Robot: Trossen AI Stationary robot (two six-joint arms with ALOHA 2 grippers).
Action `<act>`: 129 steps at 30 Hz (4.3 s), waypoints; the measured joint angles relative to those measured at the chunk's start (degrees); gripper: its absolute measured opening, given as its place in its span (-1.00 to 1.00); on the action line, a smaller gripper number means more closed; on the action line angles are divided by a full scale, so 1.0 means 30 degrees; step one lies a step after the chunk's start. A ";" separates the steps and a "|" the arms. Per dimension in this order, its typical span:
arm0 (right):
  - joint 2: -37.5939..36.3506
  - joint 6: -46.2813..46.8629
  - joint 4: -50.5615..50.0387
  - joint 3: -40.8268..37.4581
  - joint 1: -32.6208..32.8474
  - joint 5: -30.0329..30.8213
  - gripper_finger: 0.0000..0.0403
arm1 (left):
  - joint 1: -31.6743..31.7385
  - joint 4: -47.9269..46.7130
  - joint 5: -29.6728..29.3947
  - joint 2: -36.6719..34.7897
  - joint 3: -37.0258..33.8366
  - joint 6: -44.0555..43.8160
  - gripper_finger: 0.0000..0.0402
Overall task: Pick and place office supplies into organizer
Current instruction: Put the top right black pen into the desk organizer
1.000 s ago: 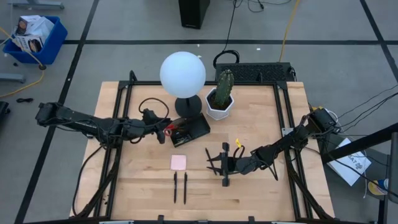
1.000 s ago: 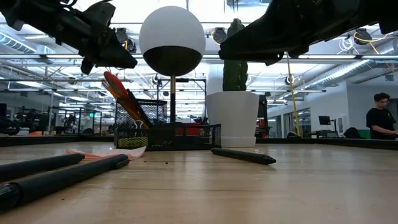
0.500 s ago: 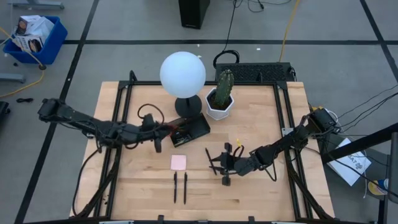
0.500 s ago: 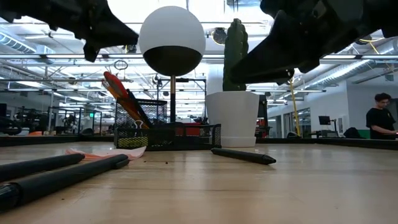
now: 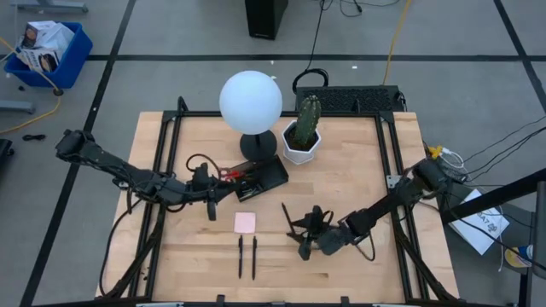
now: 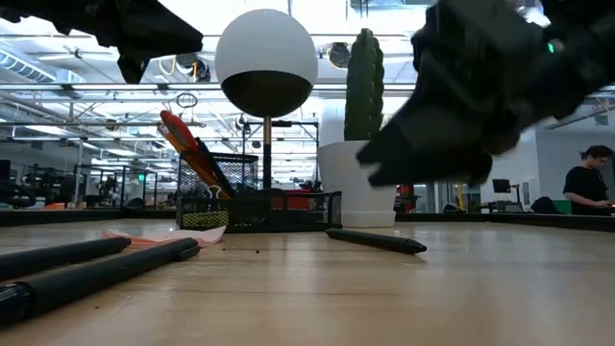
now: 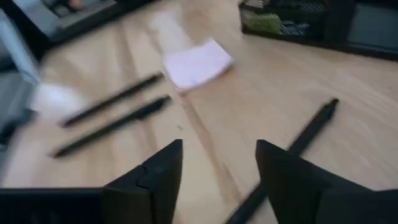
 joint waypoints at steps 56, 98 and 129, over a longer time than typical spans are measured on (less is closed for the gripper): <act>0.5190 0.5120 -0.7042 0.2732 0.1840 0.5956 -0.87 | -0.0147 0.0611 0.1859 0.1221 -0.0015 -0.0054 -0.68; -0.0509 -1.4578 0.5253 0.2732 -0.1095 0.1818 -0.87 | -0.0538 0.6250 0.5255 0.2580 0.0000 0.2892 -0.24; -0.0510 -1.5763 0.7870 0.2732 -0.3254 -0.1630 -0.87 | -0.0490 0.7722 0.4431 0.4302 -0.0007 0.2091 -0.66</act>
